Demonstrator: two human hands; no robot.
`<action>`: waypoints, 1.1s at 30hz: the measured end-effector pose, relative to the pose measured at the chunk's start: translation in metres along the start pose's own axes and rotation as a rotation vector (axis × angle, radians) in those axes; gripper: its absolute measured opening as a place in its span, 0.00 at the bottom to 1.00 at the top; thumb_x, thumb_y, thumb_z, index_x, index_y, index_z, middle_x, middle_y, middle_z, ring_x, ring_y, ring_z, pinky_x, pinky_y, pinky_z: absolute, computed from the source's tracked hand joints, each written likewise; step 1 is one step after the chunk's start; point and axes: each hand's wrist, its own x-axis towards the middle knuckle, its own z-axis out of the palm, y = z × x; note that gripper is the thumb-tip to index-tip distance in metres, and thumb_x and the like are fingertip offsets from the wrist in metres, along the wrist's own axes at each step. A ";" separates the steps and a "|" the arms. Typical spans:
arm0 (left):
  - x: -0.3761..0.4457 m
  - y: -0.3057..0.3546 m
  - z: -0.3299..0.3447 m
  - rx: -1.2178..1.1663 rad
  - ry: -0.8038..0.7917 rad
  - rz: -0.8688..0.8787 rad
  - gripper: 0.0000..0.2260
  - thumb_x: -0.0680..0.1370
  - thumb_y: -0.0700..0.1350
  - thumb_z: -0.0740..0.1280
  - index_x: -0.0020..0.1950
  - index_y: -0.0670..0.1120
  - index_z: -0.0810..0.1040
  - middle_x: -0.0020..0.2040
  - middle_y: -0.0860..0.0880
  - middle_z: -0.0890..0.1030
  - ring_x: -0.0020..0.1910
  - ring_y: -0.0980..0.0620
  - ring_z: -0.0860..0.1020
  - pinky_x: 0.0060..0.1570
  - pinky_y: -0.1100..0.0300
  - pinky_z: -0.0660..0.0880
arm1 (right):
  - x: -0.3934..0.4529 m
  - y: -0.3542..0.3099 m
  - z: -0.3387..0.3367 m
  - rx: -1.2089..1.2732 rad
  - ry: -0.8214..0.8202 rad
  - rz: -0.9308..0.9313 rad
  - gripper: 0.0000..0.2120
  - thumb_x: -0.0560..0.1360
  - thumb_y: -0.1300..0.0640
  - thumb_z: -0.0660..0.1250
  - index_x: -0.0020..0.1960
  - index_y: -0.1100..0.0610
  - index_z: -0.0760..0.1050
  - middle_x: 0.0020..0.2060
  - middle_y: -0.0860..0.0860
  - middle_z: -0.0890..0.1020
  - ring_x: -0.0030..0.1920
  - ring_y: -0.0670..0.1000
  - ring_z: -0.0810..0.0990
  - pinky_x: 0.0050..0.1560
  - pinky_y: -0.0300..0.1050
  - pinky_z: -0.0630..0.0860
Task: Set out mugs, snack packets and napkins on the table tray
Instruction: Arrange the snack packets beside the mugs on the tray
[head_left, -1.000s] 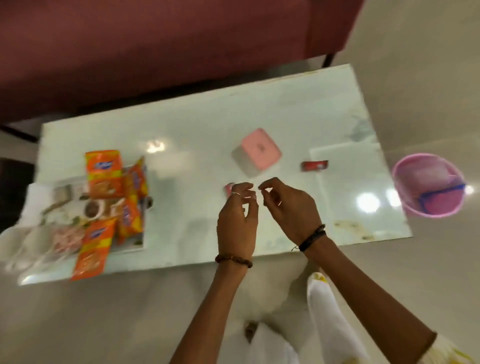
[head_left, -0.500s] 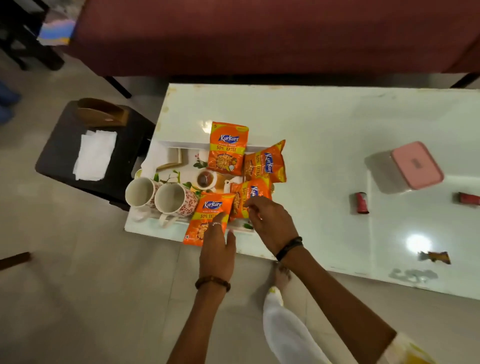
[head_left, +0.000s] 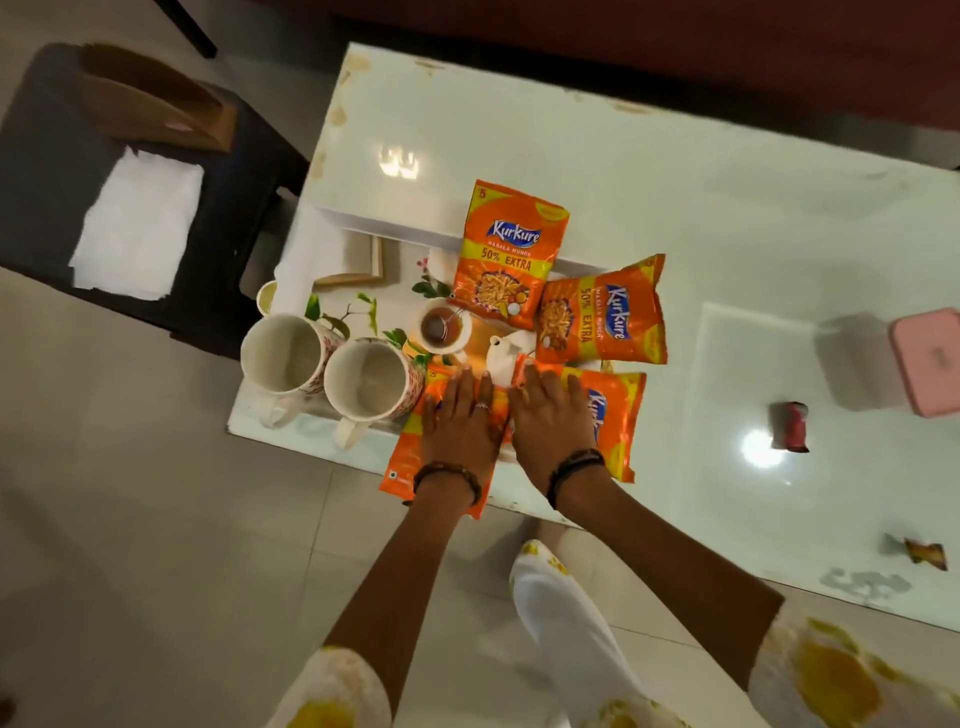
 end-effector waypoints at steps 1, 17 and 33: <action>-0.003 0.001 0.003 -0.006 0.009 -0.010 0.26 0.81 0.52 0.48 0.75 0.47 0.41 0.78 0.43 0.44 0.76 0.45 0.42 0.73 0.45 0.41 | -0.005 -0.001 0.002 -0.020 -0.010 0.031 0.20 0.78 0.54 0.55 0.68 0.59 0.63 0.71 0.60 0.63 0.70 0.62 0.60 0.69 0.60 0.59; 0.026 0.015 0.004 -0.085 0.277 0.031 0.28 0.80 0.52 0.51 0.69 0.55 0.32 0.77 0.45 0.41 0.76 0.44 0.39 0.70 0.45 0.32 | 0.029 0.038 -0.041 0.092 0.261 0.053 0.20 0.78 0.57 0.56 0.70 0.58 0.63 0.73 0.59 0.62 0.75 0.61 0.53 0.74 0.61 0.45; 0.056 0.011 -0.032 -0.299 0.263 0.111 0.26 0.79 0.57 0.47 0.75 0.50 0.47 0.77 0.42 0.43 0.76 0.44 0.43 0.73 0.47 0.39 | 0.047 0.026 -0.044 0.099 0.343 0.309 0.20 0.76 0.59 0.60 0.67 0.53 0.66 0.69 0.61 0.66 0.67 0.63 0.64 0.65 0.63 0.62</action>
